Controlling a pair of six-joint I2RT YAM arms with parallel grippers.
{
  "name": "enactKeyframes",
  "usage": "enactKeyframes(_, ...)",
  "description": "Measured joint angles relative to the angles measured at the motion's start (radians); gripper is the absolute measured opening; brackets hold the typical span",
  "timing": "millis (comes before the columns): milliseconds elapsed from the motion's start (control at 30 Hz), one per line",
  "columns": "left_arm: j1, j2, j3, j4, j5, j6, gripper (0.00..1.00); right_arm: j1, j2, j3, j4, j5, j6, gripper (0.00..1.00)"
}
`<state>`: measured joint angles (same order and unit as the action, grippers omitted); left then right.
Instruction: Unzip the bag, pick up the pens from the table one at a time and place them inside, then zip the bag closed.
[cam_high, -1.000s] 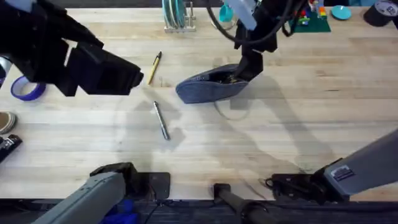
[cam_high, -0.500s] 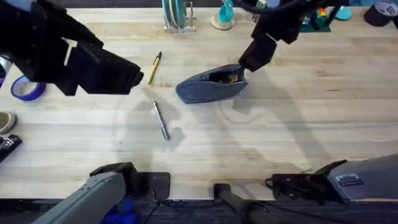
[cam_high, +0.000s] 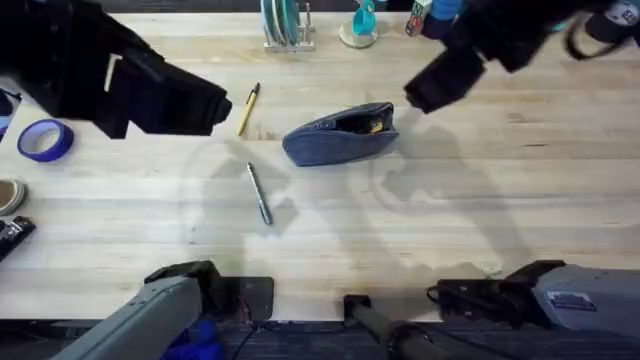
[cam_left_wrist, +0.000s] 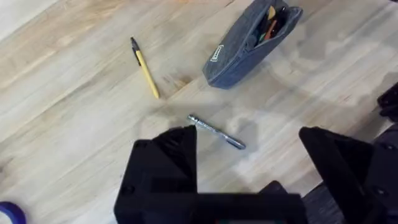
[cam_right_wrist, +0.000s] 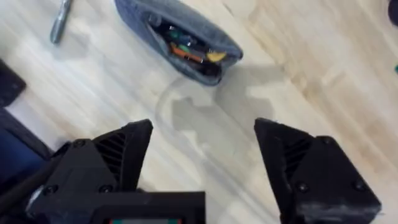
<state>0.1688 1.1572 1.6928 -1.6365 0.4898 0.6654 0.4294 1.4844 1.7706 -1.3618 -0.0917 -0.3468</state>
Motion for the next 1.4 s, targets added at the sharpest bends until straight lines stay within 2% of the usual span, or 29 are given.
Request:
enactKeyframes(133,0.0,0.0,0.0,0.004,-0.002,-0.023,0.996,0.0,-0.043,0.0,-0.064,0.003,0.049,0.996)
enactKeyframes(233,0.0,0.0,0.0,0.032,-0.03,-0.078,0.995,0.0,-0.045,0.0,-0.087,0.003,0.07,0.996)
enactKeyframes(467,0.0,0.0,0.0,0.073,-0.21,-0.295,0.996,0.0,-0.043,0.0,-0.087,0.007,0.093,0.996)
enactKeyframes(533,0.0,0.002,0.0,0.117,-0.276,-0.365,0.996,0.0,-0.043,0.0,-0.087,0.01,0.093,0.996)
enactKeyframes(600,0.0,0.01,0.001,0.123,-0.289,-0.382,0.996,0.0,-0.043,0.0,-0.088,0.01,0.094,0.996)
enactKeyframes(733,0.0,0.064,0.004,0.142,-0.297,-0.398,0.995,0.0,-0.043,0.0,-0.091,0.01,0.094,0.996)
enactKeyframes(933,0.0,0.213,0.004,0.207,-0.3,-0.403,0.996,0.0,-0.043,0.0,-0.09,0.01,0.096,0.995)
enactKeyframes(1167,-0.005,0.379,0.004,0.263,-0.302,-0.372,0.996,0.0,-0.043,0.0,-0.09,0.01,0.098,0.995)
enactKeyframes(1400,-0.036,0.511,0.004,0.341,-0.321,-0.351,0.995,0.0,-0.043,0.0,-0.091,0.01,0.101,0.995)
